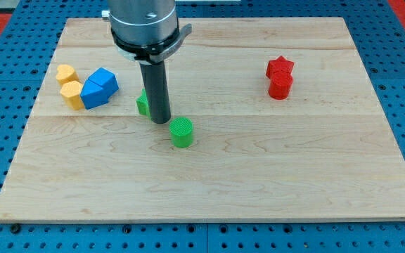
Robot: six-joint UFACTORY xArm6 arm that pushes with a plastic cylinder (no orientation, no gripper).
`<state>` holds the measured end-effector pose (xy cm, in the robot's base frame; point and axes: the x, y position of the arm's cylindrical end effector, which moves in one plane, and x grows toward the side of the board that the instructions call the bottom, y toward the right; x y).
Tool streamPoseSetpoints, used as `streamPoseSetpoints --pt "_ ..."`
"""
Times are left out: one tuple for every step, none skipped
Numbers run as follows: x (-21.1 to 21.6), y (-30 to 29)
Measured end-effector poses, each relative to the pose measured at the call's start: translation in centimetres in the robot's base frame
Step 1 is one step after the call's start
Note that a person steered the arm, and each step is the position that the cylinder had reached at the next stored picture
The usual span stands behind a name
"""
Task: Push green circle towards bottom center
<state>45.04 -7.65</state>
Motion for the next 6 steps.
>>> streamPoseSetpoints --pt "-1.3 -2.9" --pt "-5.0 -2.6" --pt "-0.8 -2.4" --pt "0.5 1.8" --pt "2.9 6.0" --pt "3.5 9.6"
